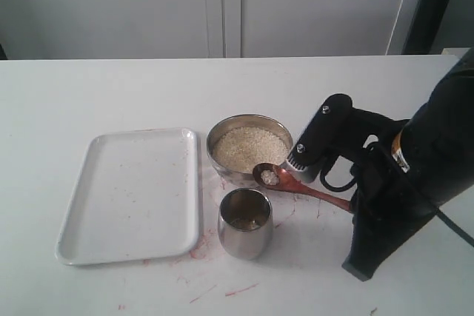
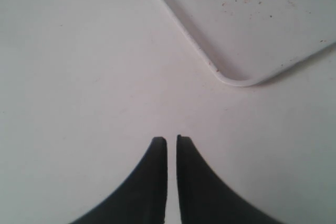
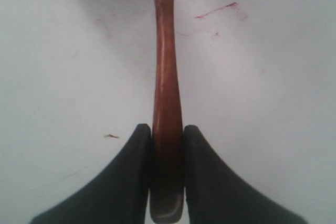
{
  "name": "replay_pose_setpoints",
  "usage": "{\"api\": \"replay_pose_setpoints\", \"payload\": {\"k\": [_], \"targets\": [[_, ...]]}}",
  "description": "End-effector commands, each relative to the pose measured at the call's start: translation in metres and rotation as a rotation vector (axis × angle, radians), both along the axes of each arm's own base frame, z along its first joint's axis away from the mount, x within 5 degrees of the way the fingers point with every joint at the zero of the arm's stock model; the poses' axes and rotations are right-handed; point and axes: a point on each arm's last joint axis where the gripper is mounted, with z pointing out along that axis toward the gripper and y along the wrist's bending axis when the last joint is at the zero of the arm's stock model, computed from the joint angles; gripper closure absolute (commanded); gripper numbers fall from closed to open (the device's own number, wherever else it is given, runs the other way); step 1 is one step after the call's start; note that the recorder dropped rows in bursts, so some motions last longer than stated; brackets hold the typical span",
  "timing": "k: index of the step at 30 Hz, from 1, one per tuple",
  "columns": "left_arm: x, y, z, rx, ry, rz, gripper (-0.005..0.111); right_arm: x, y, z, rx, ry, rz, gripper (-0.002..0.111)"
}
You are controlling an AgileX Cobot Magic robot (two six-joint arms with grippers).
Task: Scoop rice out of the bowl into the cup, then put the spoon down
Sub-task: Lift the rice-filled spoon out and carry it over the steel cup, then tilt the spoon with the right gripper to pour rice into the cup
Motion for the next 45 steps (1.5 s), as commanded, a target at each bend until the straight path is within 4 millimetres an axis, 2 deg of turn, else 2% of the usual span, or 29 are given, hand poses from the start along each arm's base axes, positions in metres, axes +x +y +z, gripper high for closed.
{"api": "replay_pose_setpoints", "payload": {"k": [1, 10, 28, 45], "targets": [[-0.001, 0.0, -0.007, -0.005, 0.057, -0.002, 0.092, -0.005, 0.001, 0.001, -0.115, -0.025, 0.085, 0.108], [-0.001, 0.0, -0.007, -0.005, 0.057, -0.002, 0.092, -0.009, 0.01, 0.003, -0.185, -0.064, 0.166, 0.108], [-0.001, 0.0, -0.007, -0.005, 0.057, -0.002, 0.092, -0.006, 0.019, 0.013, -0.382, -0.228, 0.341, 0.108], [-0.001, 0.0, -0.007, -0.005, 0.057, -0.002, 0.092, -0.001, 0.025, 0.011, -0.456, -0.247, 0.501, 0.108]]}}
